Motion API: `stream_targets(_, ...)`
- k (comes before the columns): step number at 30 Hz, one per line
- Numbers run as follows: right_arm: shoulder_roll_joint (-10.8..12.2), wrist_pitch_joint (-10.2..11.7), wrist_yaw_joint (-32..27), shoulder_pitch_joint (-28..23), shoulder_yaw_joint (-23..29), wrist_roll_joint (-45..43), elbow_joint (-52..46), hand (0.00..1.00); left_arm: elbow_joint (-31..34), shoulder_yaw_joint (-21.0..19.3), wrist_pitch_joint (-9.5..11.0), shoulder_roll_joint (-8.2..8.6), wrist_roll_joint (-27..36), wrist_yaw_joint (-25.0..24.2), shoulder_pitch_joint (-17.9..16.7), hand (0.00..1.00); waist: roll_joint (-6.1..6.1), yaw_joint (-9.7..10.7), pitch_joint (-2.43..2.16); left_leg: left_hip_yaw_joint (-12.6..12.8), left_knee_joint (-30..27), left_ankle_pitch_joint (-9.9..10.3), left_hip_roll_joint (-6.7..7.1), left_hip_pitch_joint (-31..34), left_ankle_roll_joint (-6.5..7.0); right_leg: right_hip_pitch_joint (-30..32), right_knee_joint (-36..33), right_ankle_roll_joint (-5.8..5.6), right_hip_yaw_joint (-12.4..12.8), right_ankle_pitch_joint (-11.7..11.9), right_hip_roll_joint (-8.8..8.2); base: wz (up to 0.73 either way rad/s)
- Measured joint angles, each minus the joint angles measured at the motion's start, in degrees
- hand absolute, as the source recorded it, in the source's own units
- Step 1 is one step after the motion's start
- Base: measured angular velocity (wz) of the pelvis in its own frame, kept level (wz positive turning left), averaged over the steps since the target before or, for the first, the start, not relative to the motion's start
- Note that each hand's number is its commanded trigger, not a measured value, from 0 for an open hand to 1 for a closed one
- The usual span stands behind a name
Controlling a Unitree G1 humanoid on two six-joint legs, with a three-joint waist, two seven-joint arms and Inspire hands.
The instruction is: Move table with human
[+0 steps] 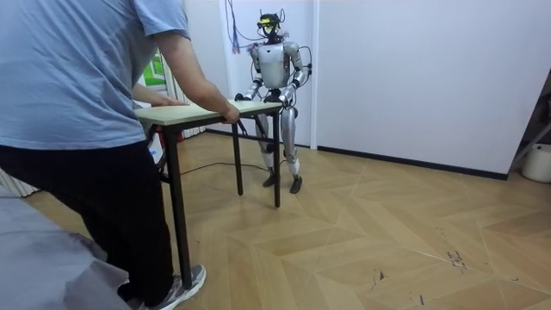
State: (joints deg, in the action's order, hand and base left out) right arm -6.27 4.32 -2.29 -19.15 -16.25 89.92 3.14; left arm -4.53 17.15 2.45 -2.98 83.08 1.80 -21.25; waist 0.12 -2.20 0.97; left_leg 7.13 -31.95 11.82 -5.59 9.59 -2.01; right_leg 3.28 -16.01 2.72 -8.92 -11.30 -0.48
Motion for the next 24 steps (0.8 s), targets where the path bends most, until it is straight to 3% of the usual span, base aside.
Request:
stream_targets(2,0.04,0.00,0.00,0.08,-0.08,0.03,0.01,1.00,-0.05,-0.04,0.22,-0.04,0.02,-0.01,0.00,1.00,0.18,0.03,0.02,-0.21,-4.33,-0.01,-1.68,2.37,-0.14,1.03,-1.38,1.15,-0.97,-0.73,0.49,0.03)
stream_targets(3,0.02,0.03,-0.01,0.19,-0.07,-0.27,0.01,1.00,-0.06,0.02,0.17,0.00,0.19,-0.02,-0.10,1.00,0.48,-0.35,0.17,-0.03,-8.37,0.51,-2.85,3.48,-0.77,1.66,-2.67,1.98,-3.26,-1.14,0.48,-0.25)
stream_targets(4,-0.59,-0.17,-0.09,0.21,-0.27,-0.51,0.01,1.00,-0.04,0.12,0.13,0.01,0.63,-0.43,-1.10,1.00,1.36,-0.77,0.00,-0.16,-13.38,1.36,-3.84,3.23,-1.66,1.57,-2.90,2.42,-6.26,-1.14,0.63,-0.39)
stream_targets(6,-0.91,-0.17,0.13,0.27,-0.47,-1.09,-0.11,1.00,-0.05,0.22,-0.08,0.19,0.68,-0.96,-1.70,1.00,2.36,-0.67,0.16,-1.01,-17.39,1.84,-3.92,1.31,-2.21,1.72,-2.87,2.85,-8.81,-0.78,0.94,-0.19)
stream_targets(7,-1.04,-0.17,0.40,0.27,-0.42,-1.39,-0.16,1.00,-0.04,0.24,-0.11,0.23,0.60,-1.10,-1.70,1.00,2.57,-0.11,0.17,-1.34,-17.12,2.29,-3.74,0.35,-2.66,1.81,-2.95,2.96,-9.22,-0.63,1.09,0.26)
stream_targets(9,-0.86,0.28,0.50,0.55,-0.32,-2.42,-0.68,1.00,0.00,0.23,-0.11,0.30,0.67,-1.42,-1.09,1.00,3.35,1.93,0.44,-2.51,-8.62,7.59,-3.55,-4.55,-3.71,4.18,-4.86,3.01,-10.97,-0.41,1.03,0.33)
stream_targets(10,-0.60,0.54,0.50,0.83,-0.09,-2.60,-0.67,1.00,0.01,0.23,-0.10,0.26,0.68,-1.42,-0.60,1.00,3.84,2.09,0.37,-2.42,-2.75,10.35,-3.46,-6.73,-3.50,5.92,-6.02,3.04,-11.42,-0.16,1.02,0.09)
stream_targets(11,-0.59,0.55,0.51,0.93,0.06,-2.58,-0.67,1.00,0.01,0.24,-0.10,0.18,0.65,-1.42,-0.23,1.00,4.15,2.10,0.35,-2.38,-0.06,11.39,-3.46,-7.49,-3.28,6.71,-6.72,3.00,-11.73,-0.04,0.98,0.11)
stream_targets(13,-0.32,0.59,1.13,1.24,0.98,-2.61,-0.62,1.00,-0.01,0.83,0.09,-0.52,0.66,-1.30,1.46,1.00,4.55,2.31,0.44,-1.68,4.47,13.16,-3.12,-7.52,-1.61,9.42,-8.23,2.48,-12.21,0.68,0.37,0.06)
stream_targets(14,0.50,0.28,1.55,1.69,1.78,-2.66,-0.14,1.00,-0.09,1.09,0.36,-0.79,0.66,-1.24,2.35,1.00,4.36,1.85,0.53,-1.63,6.33,12.98,-1.93,-7.08,0.48,12.58,-11.65,1.85,-11.51,1.51,-0.81,-0.26)
stream_targets(15,0.48,-0.19,1.60,2.31,1.88,-2.82,0.67,1.00,-0.76,1.24,0.93,-0.66,1.06,-1.25,2.59,1.00,4.77,1.97,0.91,-3.08,6.77,12.17,-0.64,-7.00,1.71,17.58,-16.78,-0.53,-10.21,2.48,-2.22,-0.38)
stream_targets(16,0.50,-0.32,1.61,2.26,1.87,-3.01,0.82,1.00,-0.78,1.55,1.20,-0.60,1.36,-1.26,2.39,1.00,5.00,1.93,0.67,-4.23,6.63,12.02,-0.13,-6.83,1.97,18.69,-14.03,-1.87,-8.50,3.30,-1.72,-0.34)
stream_targets(17,1.05,-0.96,1.68,2.09,1.82,-3.43,0.83,1.00,-0.61,1.69,1.56,-2.11,2.22,-2.11,1.82,1.00,4.26,2.05,0.36,-5.96,6.13,11.94,1.92,-6.04,2.14,19.35,-6.74,-2.04,-6.53,10.18,-2.60,0.08)
stream_targets(18,1.35,-1.33,1.97,1.27,2.21,-3.53,1.22,1.00,-1.79,1.99,1.35,-2.17,2.54,-2.41,1.71,1.00,3.74,3.54,0.03,-5.48,6.10,12.06,3.47,-5.75,2.57,18.99,-5.61,0.76,-7.23,13.05,-4.71,0.22)
stream_targets(20,1.36,-1.43,2.52,1.01,2.48,-3.86,1.68,1.00,-2.42,2.05,0.52,-1.81,2.33,-2.46,1.67,1.00,3.85,4.26,0.03,-2.91,6.36,11.50,4.21,-5.22,3.32,19.21,-5.33,0.44,-7.16,15.25,-5.73,0.23)
stream_targets(23,1.48,-2.95,2.52,0.87,3.93,-4.00,1.70,1.00,-2.36,2.04,0.31,-2.04,2.25,-2.46,1.81,1.00,2.37,5.31,-0.36,0.87,7.46,8.36,5.05,-3.00,5.67,19.31,0.38,-3.81,-2.46,22.44,-6.49,0.15)
stream_targets(24,1.56,-3.17,2.53,0.42,3.94,-4.01,1.65,1.00,-2.33,2.33,0.16,-2.34,2.28,-2.43,1.92,1.00,2.08,5.98,-0.31,4.45,7.56,7.18,4.77,-2.27,6.64,19.57,-2.78,-5.38,-1.53,20.93,-7.61,0.72)
